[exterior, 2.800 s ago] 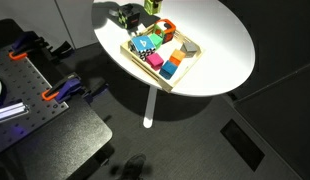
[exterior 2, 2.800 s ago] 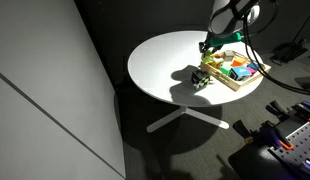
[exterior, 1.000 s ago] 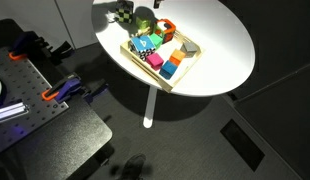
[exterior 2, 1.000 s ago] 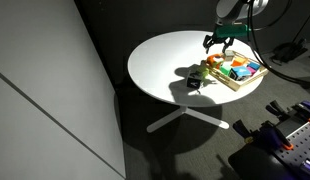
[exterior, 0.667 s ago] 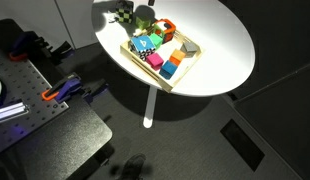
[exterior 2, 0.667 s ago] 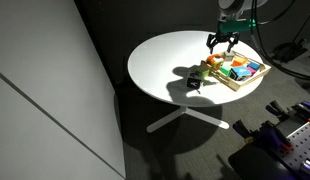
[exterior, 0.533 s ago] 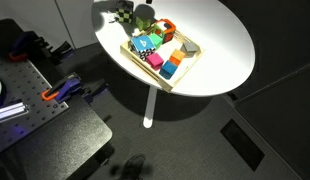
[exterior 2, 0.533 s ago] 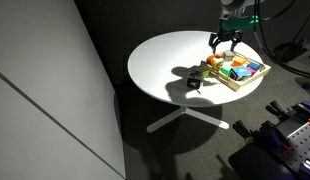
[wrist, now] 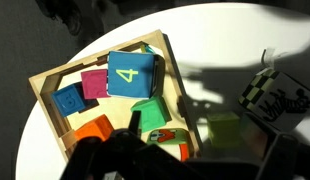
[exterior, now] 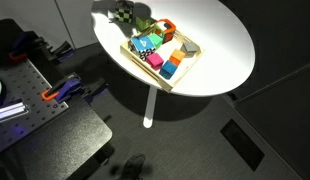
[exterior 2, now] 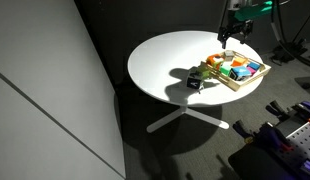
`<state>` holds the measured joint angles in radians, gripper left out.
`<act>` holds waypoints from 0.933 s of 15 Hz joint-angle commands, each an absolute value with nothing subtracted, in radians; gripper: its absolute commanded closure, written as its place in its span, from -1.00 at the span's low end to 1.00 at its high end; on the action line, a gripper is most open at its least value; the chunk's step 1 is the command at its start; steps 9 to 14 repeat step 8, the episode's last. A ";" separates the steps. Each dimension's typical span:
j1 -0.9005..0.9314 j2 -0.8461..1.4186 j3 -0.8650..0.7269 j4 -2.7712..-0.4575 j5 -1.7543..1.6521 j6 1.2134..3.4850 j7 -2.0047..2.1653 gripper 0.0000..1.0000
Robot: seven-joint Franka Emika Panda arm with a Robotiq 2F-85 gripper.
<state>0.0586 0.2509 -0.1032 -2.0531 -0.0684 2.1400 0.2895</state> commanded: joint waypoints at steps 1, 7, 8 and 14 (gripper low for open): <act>0.025 0.162 -0.083 -2.139 -0.069 2.203 0.210 -1.00; 0.011 0.161 -0.077 -2.146 -0.071 2.219 0.187 -1.00; 0.010 0.158 -0.076 -2.150 -0.071 2.219 0.185 -1.00; 0.010 0.158 -0.076 -2.150 -0.071 2.219 0.185 -1.00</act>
